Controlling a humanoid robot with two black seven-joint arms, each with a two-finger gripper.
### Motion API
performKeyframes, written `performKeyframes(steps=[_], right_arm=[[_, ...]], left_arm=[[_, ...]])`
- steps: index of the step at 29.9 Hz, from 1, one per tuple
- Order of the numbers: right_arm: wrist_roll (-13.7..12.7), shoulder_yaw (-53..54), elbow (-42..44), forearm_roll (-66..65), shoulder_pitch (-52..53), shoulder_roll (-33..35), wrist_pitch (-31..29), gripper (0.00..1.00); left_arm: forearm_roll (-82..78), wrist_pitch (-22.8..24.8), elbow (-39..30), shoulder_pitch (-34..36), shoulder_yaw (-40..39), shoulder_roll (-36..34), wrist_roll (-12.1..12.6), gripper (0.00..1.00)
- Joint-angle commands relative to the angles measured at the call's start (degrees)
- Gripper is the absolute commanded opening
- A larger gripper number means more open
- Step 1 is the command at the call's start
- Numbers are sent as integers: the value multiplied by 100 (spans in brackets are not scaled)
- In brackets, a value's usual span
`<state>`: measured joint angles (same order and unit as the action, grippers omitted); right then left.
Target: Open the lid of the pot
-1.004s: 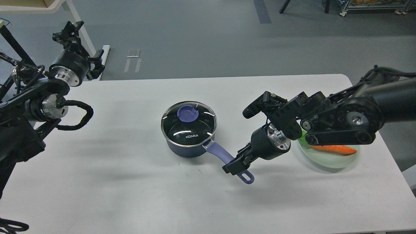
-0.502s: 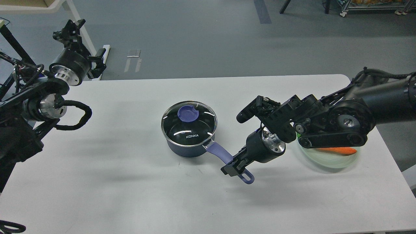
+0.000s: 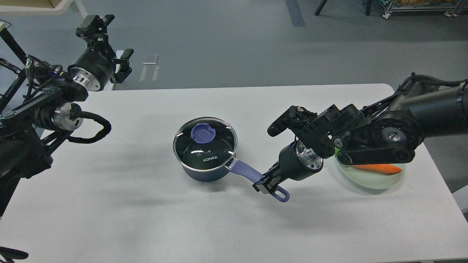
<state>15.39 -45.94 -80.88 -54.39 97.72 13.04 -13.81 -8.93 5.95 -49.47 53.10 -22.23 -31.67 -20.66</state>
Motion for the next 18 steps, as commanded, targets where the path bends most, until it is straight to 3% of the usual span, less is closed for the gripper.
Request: performKeyframes(steps=[1, 8, 13, 16, 18], right_arm=[[-1, 6, 2, 7, 1, 5, -7, 24], [8, -2, 2, -1, 1, 67, -51, 20], [8, -2, 11, -1, 1, 67, -60, 18], [8, -11, 11, -1, 10, 76, -60, 18], [8, -11, 11, -1, 28, 84, -60, 18]], left_arm=[[-1458, -6, -334, 122, 0, 21, -17, 100], [-5517, -24, -1187, 105, 0, 38, -52, 99], [-7419, -120, -1556, 61, 113, 47, -104, 99], [-8219, -462, -1610, 139, 727, 21, -104, 99], [-8790, -953, -1601, 245, 1149, 21, -104, 99]])
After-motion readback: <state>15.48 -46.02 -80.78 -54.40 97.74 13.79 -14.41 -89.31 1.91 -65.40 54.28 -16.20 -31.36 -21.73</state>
